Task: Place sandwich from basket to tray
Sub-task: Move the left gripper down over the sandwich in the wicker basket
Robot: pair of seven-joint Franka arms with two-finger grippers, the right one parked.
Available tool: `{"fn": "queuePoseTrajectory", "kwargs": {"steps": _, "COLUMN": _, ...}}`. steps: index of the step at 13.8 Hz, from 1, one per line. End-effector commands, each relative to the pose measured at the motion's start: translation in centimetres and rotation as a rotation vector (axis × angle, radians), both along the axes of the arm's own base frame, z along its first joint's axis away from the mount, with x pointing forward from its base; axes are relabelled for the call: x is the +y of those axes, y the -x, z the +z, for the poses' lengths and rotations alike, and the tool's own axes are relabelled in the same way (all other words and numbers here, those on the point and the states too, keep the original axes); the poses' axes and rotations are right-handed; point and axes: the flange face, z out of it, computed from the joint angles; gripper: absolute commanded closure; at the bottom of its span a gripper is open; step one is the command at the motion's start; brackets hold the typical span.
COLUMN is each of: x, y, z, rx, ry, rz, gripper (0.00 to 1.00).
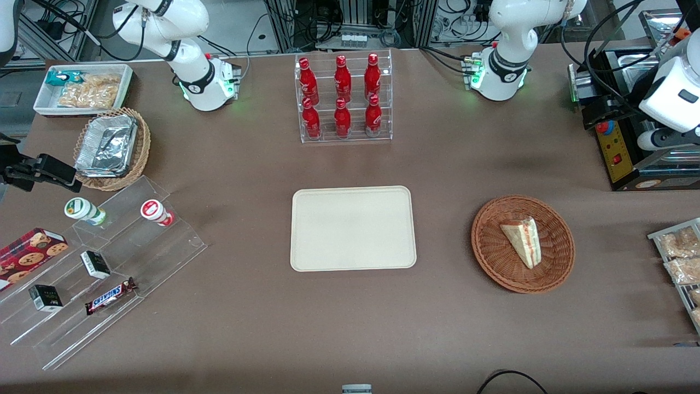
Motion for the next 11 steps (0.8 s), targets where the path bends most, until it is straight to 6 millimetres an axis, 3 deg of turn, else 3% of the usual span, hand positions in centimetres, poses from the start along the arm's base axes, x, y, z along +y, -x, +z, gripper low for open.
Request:
{"fn": "queuePoseTrajectory", "kwargs": {"steps": 1, "x": 0.3, "y": -0.2, "z": 0.1, "rx": -0.005, "ry": 0.0, "rz": -0.014, "gripper": 0.0}}
{"fn": "queuePoseTrajectory", "kwargs": {"steps": 4, "x": 0.4, "y": -0.4, "z": -0.1, "rx": -0.002, "ry": -0.003, "rz": -0.01, "gripper": 0.0}}
{"fn": "queuePoseTrajectory", "kwargs": {"steps": 5, "x": 0.6, "y": -1.0, "z": -1.1, "rx": 0.016, "ry": -0.008, "rz": -0.006, "gripper": 0.0}}
{"fn": "queuePoseTrajectory", "kwargs": {"steps": 8, "x": 1.9, "y": -3.3, "z": -5.4, "rx": 0.098, "ry": 0.001, "rz": 0.018, "gripper": 0.0}}
{"fn": "queuePoseTrajectory", "kwargs": {"steps": 11, "x": 2.6, "y": -5.8, "z": -10.9, "rx": 0.154, "ry": -0.009, "rz": 0.116, "gripper": 0.0}}
